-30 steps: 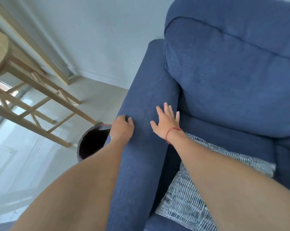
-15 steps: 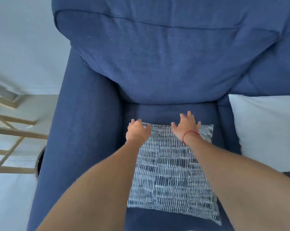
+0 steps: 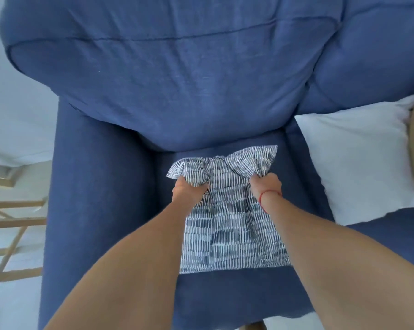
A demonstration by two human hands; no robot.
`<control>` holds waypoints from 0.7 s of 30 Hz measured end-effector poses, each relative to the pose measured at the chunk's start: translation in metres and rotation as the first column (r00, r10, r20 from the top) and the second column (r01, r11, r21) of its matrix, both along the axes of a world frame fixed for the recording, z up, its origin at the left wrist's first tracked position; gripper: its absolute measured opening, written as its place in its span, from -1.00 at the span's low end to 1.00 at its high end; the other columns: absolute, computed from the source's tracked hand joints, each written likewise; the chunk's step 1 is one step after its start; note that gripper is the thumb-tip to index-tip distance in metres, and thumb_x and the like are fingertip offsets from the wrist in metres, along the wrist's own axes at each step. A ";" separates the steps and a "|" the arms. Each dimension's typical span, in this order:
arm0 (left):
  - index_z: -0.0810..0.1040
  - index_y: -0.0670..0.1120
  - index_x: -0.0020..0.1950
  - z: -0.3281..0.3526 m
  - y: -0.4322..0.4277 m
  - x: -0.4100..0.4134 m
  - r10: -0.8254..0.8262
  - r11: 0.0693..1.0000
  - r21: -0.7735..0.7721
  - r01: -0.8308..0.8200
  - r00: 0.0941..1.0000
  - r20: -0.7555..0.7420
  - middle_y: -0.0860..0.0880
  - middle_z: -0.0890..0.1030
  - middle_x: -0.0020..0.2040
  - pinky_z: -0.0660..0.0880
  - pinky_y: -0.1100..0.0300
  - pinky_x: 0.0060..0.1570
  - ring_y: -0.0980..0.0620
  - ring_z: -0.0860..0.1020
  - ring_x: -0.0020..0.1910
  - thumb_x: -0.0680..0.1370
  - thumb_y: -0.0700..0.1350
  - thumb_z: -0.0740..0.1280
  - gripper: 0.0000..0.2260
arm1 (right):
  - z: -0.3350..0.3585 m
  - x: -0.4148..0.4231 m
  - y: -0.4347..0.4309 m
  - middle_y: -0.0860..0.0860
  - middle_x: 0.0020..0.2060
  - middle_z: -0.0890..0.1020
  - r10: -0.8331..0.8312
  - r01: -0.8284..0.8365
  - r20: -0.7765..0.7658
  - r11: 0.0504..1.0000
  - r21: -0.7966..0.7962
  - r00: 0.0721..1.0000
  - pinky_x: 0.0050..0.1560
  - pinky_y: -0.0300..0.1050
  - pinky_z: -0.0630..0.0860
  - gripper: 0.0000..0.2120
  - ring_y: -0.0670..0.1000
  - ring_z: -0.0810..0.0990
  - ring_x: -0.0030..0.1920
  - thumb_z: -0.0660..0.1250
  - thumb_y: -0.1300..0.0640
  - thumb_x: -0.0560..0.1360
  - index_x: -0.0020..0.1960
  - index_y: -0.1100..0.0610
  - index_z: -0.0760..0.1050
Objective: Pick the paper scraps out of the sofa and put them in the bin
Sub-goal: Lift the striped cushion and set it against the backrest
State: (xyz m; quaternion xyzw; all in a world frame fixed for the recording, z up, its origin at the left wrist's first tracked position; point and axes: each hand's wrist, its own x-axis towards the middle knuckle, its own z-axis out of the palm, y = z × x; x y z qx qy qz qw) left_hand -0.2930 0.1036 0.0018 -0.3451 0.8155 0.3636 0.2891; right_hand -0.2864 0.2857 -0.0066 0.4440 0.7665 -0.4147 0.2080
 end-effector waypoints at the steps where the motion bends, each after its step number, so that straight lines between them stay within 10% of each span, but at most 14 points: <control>1: 0.35 -0.06 0.36 0.006 0.000 -0.005 -0.004 1.000 -0.021 0.002 0.996 -0.091 -0.07 0.55 0.21 0.55 0.12 -0.18 -0.03 0.53 -0.06 0.43 0.08 0.46 -0.43 | 0.010 -0.007 -0.004 0.25 0.22 0.53 -0.038 0.040 -0.074 0.999 0.028 0.996 -0.06 0.00 0.44 -0.59 0.26 0.56 0.14 0.19 0.10 0.55 0.31 0.31 0.34; 11: 0.35 -0.03 0.27 0.051 -0.022 -0.026 0.017 0.988 -0.107 -0.107 0.783 -0.621 -0.01 0.55 0.17 0.45 0.15 -0.01 0.00 0.53 0.15 0.40 0.18 0.45 -0.43 | 0.071 -0.063 -0.032 0.05 -0.31 0.45 -0.071 0.094 -0.544 0.996 0.014 0.836 -0.23 -0.05 0.38 -0.92 0.15 0.49 -0.21 0.16 0.20 0.48 -0.10 0.22 0.34; 18: 0.25 -0.09 0.39 0.053 -0.048 -0.046 0.049 0.990 -0.077 -0.118 0.800 -0.597 -0.06 0.46 0.30 0.40 0.11 0.18 -0.06 0.43 0.32 0.39 0.14 0.47 -0.30 | 0.076 -0.083 -0.038 0.18 -0.06 0.51 -0.027 0.053 -0.490 0.998 0.039 0.871 -0.29 -0.10 0.36 -0.82 0.20 0.52 -0.13 0.15 0.16 0.54 0.10 0.21 0.30; 21: -0.18 -0.04 0.57 0.055 -0.056 -0.051 0.099 0.995 0.028 -0.097 0.886 -0.453 -0.08 0.16 0.56 0.22 -0.08 0.47 -0.10 0.17 0.53 0.42 0.18 0.44 -0.01 | 0.080 -0.089 -0.034 0.18 0.35 0.42 -0.014 0.025 -0.449 0.999 0.019 0.894 0.11 0.01 0.52 -0.41 0.20 0.50 0.25 0.18 0.15 0.55 0.52 0.17 0.08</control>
